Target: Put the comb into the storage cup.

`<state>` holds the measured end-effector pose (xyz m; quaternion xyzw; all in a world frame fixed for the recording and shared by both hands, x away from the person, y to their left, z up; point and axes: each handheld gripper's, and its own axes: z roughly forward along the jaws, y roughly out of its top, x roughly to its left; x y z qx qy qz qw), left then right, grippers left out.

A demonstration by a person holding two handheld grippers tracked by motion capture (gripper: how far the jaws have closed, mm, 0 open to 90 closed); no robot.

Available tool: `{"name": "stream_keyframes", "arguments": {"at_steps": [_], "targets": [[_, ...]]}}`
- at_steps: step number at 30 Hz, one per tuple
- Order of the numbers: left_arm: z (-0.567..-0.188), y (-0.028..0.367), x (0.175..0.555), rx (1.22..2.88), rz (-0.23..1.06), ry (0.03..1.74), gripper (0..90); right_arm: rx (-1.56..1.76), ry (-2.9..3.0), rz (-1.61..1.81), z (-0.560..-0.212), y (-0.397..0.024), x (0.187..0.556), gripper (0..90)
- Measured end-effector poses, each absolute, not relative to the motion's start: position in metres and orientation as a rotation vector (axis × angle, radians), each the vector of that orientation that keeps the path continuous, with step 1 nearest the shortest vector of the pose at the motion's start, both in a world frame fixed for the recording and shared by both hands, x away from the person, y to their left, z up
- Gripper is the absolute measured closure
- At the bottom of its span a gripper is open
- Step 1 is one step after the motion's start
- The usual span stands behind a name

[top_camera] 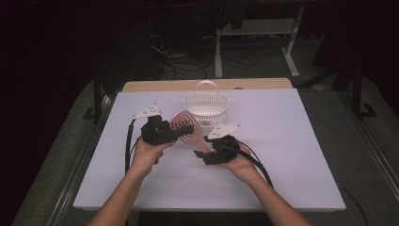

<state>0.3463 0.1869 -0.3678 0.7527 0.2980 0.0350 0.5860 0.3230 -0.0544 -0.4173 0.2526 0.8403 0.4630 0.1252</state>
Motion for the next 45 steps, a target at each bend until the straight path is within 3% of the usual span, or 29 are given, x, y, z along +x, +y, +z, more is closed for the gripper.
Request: {"name": "stream_keyframes", "arguments": {"at_steps": [15,20,45], "targets": [[-0.366,0.196,0.348,1.738,0.096,0.707,64.7,0.845,2.474,1.330,-0.425,-0.075,0.326,12.3],[-0.365,0.197,0.348,1.731,0.097,0.713,64.7,0.908,2.483,1.364,-0.427,-0.090,0.329,0.0],[-0.360,0.202,0.346,1.713,0.109,0.699,64.7,1.033,2.375,1.334,-0.453,-0.161,0.296,0.0]]}}
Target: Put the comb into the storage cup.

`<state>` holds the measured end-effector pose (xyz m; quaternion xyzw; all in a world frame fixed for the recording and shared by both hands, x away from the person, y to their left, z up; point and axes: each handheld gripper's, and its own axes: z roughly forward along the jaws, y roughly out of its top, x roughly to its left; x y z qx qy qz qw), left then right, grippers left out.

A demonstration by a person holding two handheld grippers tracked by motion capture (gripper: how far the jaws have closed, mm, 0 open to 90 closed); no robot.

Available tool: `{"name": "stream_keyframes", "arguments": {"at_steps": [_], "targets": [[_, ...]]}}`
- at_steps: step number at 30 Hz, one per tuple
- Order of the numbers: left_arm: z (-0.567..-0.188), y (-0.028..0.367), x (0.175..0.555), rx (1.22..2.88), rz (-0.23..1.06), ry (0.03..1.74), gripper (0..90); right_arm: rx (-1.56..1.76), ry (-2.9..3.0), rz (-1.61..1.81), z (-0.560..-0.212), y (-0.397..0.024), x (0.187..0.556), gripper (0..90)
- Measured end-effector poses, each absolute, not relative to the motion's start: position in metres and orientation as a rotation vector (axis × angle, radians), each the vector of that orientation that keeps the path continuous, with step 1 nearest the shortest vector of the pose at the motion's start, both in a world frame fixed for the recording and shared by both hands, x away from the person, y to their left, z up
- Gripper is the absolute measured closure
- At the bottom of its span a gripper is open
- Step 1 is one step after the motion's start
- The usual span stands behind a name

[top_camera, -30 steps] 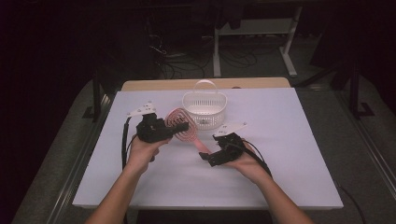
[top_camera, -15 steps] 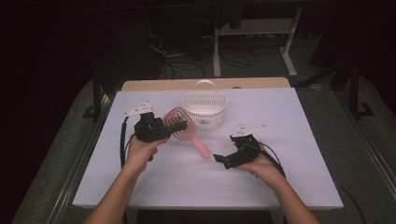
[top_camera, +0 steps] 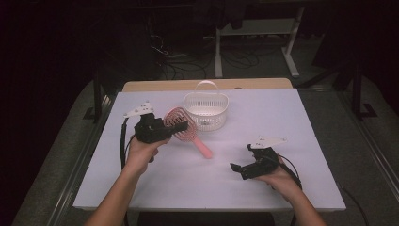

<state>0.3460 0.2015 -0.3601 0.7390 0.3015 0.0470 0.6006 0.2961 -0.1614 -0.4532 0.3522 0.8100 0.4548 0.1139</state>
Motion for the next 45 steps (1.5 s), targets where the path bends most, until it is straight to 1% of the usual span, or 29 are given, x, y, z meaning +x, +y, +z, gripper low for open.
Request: {"name": "stream_keyframes", "arguments": {"at_steps": [8,16,29,45], "targets": [[-0.355,0.205,0.346,1.699,0.114,0.690,64.8,1.071,2.369,1.343,-0.462,-0.182,0.285,0.0],[-0.348,0.209,0.348,1.697,0.117,0.686,64.7,1.093,2.348,1.343,-0.464,-0.197,0.278,0.0],[-0.323,0.206,0.357,1.693,0.143,0.629,64.8,1.071,2.365,1.341,-0.464,-0.193,0.278,0.0],[-0.300,0.201,0.381,1.622,0.096,0.573,64.8,1.070,2.365,1.344,-0.464,-0.193,0.279,0.0]]}}
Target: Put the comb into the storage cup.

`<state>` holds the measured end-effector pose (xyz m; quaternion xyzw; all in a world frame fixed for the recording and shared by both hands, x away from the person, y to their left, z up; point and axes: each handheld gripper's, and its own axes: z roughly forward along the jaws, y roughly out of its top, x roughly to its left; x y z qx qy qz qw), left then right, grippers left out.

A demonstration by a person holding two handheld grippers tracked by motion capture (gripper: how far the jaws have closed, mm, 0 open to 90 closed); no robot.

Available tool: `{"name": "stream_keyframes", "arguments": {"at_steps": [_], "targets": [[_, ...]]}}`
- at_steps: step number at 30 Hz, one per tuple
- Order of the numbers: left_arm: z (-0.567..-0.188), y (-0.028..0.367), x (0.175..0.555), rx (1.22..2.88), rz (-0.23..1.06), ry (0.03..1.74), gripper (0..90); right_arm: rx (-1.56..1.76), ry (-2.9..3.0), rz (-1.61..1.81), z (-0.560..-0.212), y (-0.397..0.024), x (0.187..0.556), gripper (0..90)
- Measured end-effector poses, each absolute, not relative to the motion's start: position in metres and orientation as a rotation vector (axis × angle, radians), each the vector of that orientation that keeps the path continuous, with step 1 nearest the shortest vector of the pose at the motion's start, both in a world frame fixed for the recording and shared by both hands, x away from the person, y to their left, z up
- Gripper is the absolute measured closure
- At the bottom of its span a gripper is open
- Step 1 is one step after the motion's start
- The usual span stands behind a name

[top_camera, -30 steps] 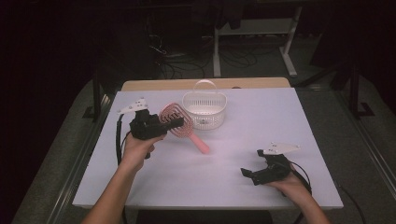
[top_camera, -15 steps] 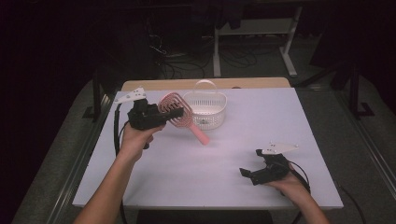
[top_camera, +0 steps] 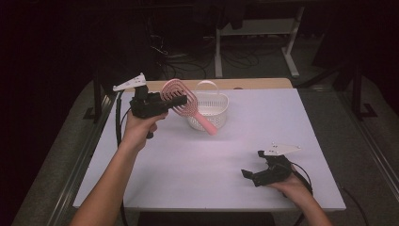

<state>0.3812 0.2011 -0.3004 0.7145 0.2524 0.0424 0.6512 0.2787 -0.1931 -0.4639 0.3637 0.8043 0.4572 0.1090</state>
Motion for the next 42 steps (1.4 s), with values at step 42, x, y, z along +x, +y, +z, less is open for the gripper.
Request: {"name": "stream_keyframes", "arguments": {"at_steps": [42], "targets": [[-0.306,0.172,0.456,1.539,0.167,0.585,64.8,1.070,2.369,1.347,-0.464,-0.194,0.279,0.0]]}}
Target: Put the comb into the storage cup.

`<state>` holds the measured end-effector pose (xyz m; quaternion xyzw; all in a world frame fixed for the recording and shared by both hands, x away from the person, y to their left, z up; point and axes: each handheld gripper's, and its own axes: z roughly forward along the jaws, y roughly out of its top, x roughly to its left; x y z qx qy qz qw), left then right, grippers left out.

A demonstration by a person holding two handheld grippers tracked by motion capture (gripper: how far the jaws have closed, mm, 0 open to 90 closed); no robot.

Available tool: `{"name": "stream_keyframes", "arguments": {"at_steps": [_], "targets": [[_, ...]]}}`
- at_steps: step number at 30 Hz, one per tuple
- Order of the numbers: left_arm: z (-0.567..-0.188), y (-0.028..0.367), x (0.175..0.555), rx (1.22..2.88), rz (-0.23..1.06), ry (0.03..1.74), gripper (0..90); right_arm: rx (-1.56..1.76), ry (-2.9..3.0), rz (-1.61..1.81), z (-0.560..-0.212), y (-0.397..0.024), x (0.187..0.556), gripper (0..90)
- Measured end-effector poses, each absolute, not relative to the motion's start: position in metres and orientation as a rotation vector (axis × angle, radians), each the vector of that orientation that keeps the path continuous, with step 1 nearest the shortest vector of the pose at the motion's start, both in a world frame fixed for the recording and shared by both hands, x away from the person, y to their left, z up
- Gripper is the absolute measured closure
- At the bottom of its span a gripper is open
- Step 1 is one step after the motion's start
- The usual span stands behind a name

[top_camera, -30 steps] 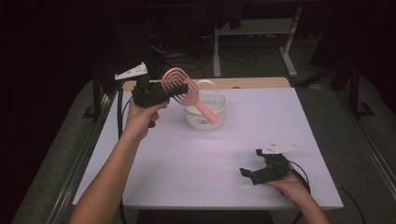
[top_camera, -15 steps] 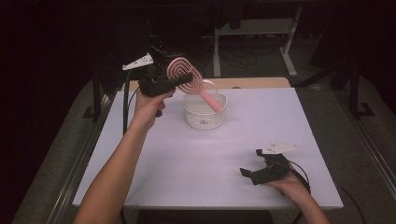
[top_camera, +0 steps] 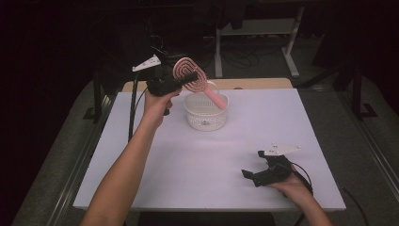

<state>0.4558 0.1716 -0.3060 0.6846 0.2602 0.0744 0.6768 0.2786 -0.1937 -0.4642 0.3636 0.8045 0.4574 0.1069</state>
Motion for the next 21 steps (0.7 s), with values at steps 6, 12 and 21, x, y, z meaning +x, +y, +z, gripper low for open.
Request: {"name": "stream_keyframes", "arguments": {"at_steps": [6,12,21], "targets": [[-0.313,0.172,0.463,1.540,0.177,0.602,64.8,1.061,2.372,1.345,-0.464,-0.193,0.278,0.0],[-0.321,0.172,0.471,1.541,0.175,0.620,64.8,1.058,2.375,1.345,-0.464,-0.192,0.279,0.0],[-0.336,0.169,0.482,1.553,0.172,0.669,64.8,1.049,2.380,1.338,-0.464,-0.192,0.278,0.0]]}}
